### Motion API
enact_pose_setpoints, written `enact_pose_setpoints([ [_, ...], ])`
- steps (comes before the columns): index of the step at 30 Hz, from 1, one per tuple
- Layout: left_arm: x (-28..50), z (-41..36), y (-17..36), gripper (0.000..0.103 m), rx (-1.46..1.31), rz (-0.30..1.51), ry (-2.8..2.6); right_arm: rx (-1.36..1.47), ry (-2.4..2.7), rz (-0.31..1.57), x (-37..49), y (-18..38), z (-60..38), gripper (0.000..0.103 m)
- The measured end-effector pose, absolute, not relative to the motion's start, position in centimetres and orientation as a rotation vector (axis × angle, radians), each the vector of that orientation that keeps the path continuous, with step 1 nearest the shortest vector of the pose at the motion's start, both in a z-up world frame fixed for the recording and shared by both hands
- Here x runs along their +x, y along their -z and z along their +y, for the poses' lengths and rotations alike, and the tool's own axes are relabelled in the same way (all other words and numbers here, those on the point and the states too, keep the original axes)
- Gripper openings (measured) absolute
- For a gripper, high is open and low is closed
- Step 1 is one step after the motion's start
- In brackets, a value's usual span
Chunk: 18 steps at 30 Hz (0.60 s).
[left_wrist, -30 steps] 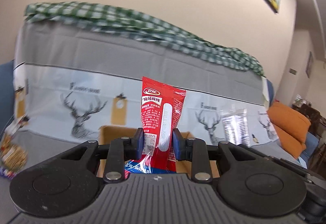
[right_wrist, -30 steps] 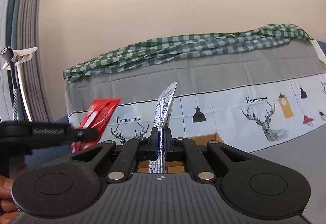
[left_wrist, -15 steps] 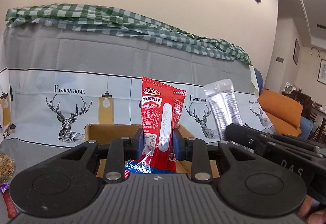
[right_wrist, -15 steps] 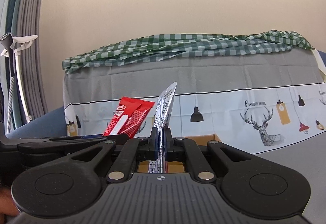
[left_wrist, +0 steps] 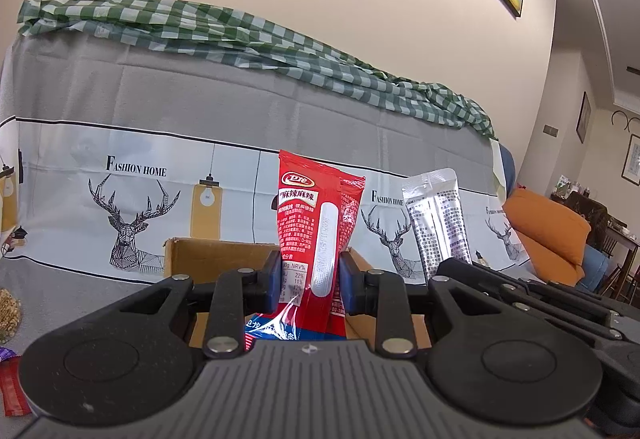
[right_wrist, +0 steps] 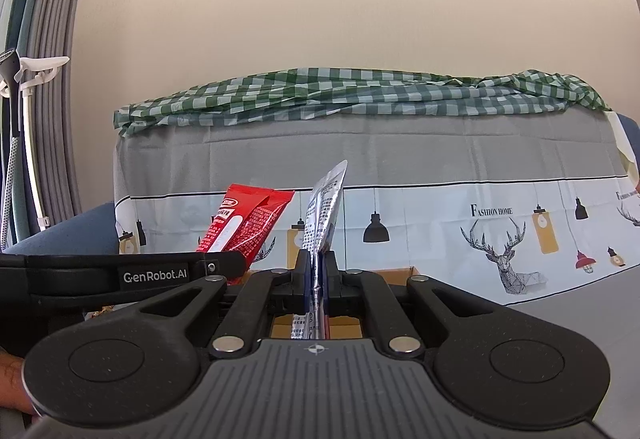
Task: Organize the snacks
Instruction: 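Carry the red pack and silver stick with both grippers over the box, then open both grippers to drop the red pack and silver stick in the box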
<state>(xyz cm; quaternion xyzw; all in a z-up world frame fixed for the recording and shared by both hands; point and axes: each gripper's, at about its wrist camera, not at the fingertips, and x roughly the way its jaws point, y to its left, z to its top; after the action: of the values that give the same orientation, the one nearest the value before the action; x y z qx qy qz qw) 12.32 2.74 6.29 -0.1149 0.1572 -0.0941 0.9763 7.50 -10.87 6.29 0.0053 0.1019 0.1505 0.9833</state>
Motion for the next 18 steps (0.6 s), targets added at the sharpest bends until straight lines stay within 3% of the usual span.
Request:
enact_pose_setpoints([
  [16,13.01,2.52,-6.05,0.033,-0.236,0.327,0.194,0.008,-0.3,0.202,7.19,-6.39,-11.05,0.005],
  [17,13.05,2.53,-6.05,0.035,-0.239,0.327,0.199,0.008,-0.302,0.206,7.19,-6.38,-11.02,0.006],
  [18,13.11,2.51,-6.04,0.046,-0.242,0.331,0.202,0.006,-0.306,0.214,7.26,-6.37,-10.89,0.007],
])
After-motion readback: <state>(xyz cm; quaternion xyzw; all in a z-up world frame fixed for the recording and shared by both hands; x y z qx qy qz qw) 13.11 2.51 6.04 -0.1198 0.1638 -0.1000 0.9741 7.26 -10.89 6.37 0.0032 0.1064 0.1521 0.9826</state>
